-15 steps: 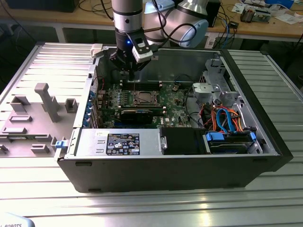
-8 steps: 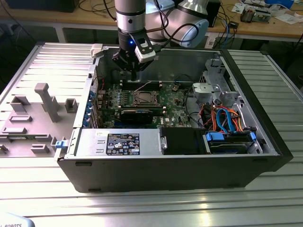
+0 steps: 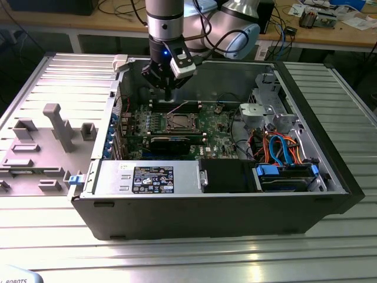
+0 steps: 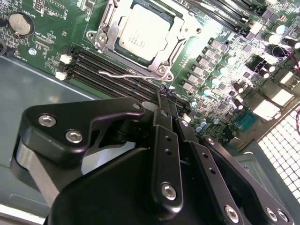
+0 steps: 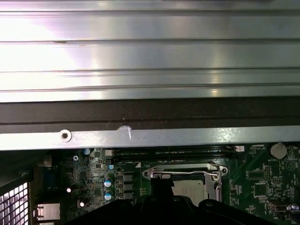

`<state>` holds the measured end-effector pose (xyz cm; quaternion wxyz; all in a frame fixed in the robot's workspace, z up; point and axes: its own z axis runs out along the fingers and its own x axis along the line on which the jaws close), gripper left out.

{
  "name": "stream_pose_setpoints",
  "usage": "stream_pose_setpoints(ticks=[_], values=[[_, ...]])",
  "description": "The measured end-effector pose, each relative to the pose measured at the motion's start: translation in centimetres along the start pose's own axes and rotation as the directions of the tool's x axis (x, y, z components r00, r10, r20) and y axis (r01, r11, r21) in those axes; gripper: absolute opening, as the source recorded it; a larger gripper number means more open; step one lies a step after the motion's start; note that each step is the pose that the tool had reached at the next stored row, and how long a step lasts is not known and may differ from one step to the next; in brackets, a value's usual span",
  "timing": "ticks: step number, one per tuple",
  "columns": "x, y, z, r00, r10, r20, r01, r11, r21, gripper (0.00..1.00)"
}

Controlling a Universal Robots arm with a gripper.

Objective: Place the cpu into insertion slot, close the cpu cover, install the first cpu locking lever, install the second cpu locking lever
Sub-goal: 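Install the first cpu locking lever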

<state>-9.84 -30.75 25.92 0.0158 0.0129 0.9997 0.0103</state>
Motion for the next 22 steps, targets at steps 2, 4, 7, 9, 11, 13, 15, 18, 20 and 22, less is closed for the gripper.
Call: stream_pose_setpoints(ticks=[2,4,7,9,11,13,15,18,20,22], values=[[-0.12,0.0,0.05,1.0,0.0,-0.0059,0.0,1.0,0.0001,0.12],[-0.13,0.0,0.06,1.0,0.0,-0.0053,0.0,1.0,0.0002,0.12],[-0.13,0.0,0.07,0.9999,0.0,0.0138,0.0,1.0,-0.0006,0.12],[-0.16,-0.01,0.13,0.9998,0.001,0.0189,-0.001,0.9998,-0.019,0.12],[-0.22,-0.01,0.14,0.9998,0.002,0.0196,-0.002,0.9998,-0.0189,0.12],[-0.24,0.0,0.16,0.9996,0.004,0.0283,-0.003,0.9998,-0.0192,0.12],[-0.25,-0.01,0.17,0.9995,0.003,0.0301,-0.003,0.9998,-0.0192,0.12],[-0.24,-0.01,0.16,0.9995,0.004,0.0303,-0.003,0.9998,-0.0191,0.12],[-0.24,-0.01,0.17,0.9995,0.004,0.0304,-0.003,0.9998,-0.0192,0.12],[-0.24,-0.01,0.16,0.9995,0.004,0.0303,-0.003,0.9998,-0.0192,0.12]])
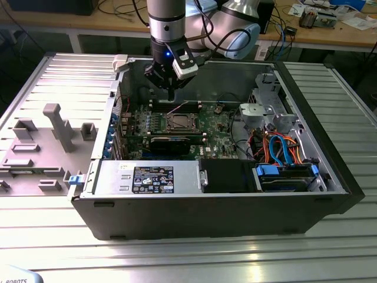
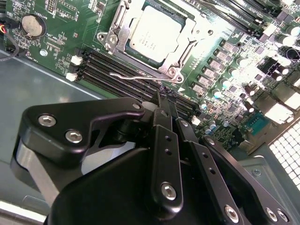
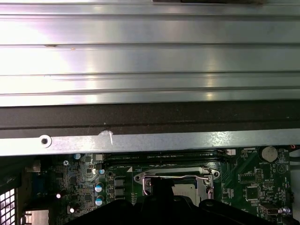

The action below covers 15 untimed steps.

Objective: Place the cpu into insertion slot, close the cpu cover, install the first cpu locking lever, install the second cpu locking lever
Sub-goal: 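Install the first cpu locking lever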

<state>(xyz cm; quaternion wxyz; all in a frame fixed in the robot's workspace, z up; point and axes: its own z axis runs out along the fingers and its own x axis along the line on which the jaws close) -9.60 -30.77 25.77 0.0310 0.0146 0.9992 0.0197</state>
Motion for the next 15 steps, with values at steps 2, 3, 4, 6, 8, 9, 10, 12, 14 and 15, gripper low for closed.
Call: stream_pose_setpoints(ticks=[2,3,4,6,8,9,10,12,14,15], values=[[0.0,0.0,0.0,1.0,0.0,0.0,0.0,1.0,0.0,0.12],[0.0,0.0,0.0,1.0,0.0,0.0,0.0,1.0,0.0,0.12],[0.0,0.0,0.0,1.0,0.0,0.0001,0.0,1.0,0.0,0.12],[0.01,-0.01,0.06,1.0,0.0,0.0001,0.0,1.0,-0.0029,0.12],[0.01,-0.1,0.16,1.0,0.001,-0.0005,-0.001,0.9999,-0.0155,0.12],[0.01,-0.14,0.19,1.0,0.002,-0.0008,-0.002,0.9996,-0.0288,0.12],[-0.02,-0.15,0.23,1.0,0.003,-0.0011,-0.003,0.9993,-0.0381,0.12],[-0.31,-0.17,0.49,1.0,0.003,-0.0011,-0.003,0.9992,-0.0408,0.12],[-0.53,-0.28,0.7,1.0,0.003,-0.0011,-0.003,0.9992,-0.0409,0.12],[-0.57,-0.29,0.76,1.0,0.003,-0.0013,-0.003,0.9992,-0.0409,0.12]])
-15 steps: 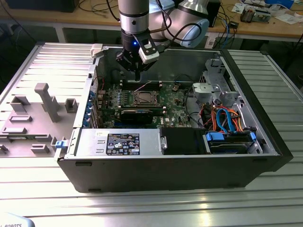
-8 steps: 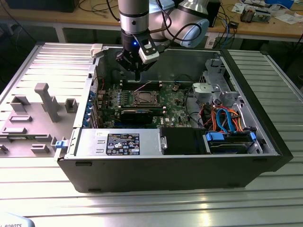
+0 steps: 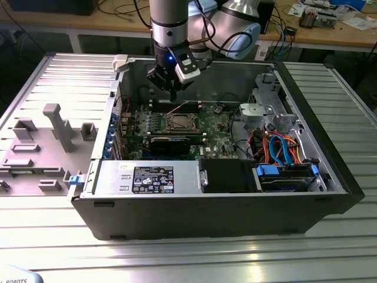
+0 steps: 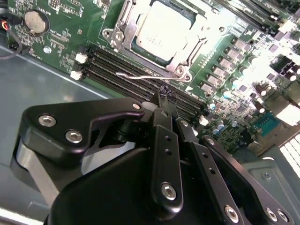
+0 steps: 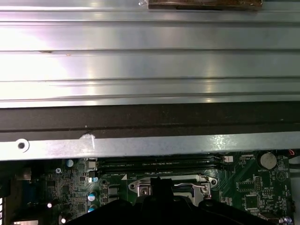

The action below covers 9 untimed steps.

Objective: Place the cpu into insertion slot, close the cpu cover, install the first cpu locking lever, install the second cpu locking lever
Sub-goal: 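Install the first cpu locking lever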

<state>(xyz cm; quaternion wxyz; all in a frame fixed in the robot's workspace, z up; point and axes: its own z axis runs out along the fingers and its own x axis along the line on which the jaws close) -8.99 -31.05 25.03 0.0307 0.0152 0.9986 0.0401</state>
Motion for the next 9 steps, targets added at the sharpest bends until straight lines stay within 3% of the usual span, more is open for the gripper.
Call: stream_pose_setpoints(ticks=[9], values=[[-0.02,-0.01,0.12,1.0,0.0,-0.0005,0.0,1.0,0.0014,0.12]])
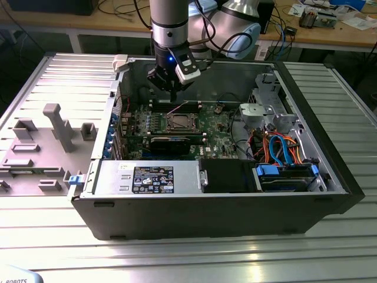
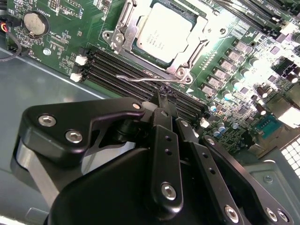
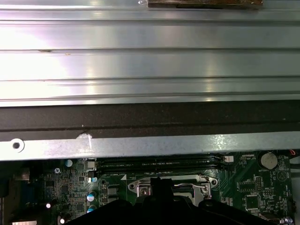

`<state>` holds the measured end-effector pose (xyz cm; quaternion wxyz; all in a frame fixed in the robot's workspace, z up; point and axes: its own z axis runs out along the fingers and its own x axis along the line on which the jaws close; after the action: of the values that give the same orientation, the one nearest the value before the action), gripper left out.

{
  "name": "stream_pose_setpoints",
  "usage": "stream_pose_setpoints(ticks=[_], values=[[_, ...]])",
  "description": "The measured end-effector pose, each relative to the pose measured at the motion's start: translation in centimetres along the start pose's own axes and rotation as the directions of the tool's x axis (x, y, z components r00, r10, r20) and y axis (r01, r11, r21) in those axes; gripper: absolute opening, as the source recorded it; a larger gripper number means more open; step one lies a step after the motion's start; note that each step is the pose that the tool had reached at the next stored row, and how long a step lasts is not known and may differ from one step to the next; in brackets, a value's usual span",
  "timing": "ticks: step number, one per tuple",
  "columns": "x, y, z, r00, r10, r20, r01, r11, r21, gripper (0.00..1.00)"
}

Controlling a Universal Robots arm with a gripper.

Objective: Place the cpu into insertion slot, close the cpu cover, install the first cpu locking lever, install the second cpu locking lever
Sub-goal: 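Install the first cpu locking lever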

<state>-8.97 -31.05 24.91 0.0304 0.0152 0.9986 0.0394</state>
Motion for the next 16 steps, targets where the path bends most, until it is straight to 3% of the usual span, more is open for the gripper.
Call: stream_pose_setpoints(ticks=[10,12,16], values=[[0.0,-0.06,0.04,1.0,0.0,0.0002,0.0,1.0,-0.0015,0.12],[-0.02,-0.13,0.21,1.0,0.0,0.0,0.0,1.0,-0.0048,0.12],[-0.44,-0.07,0.88,1.0,0.0,-0.0001,0.0,1.0,-0.0049,0.12]])
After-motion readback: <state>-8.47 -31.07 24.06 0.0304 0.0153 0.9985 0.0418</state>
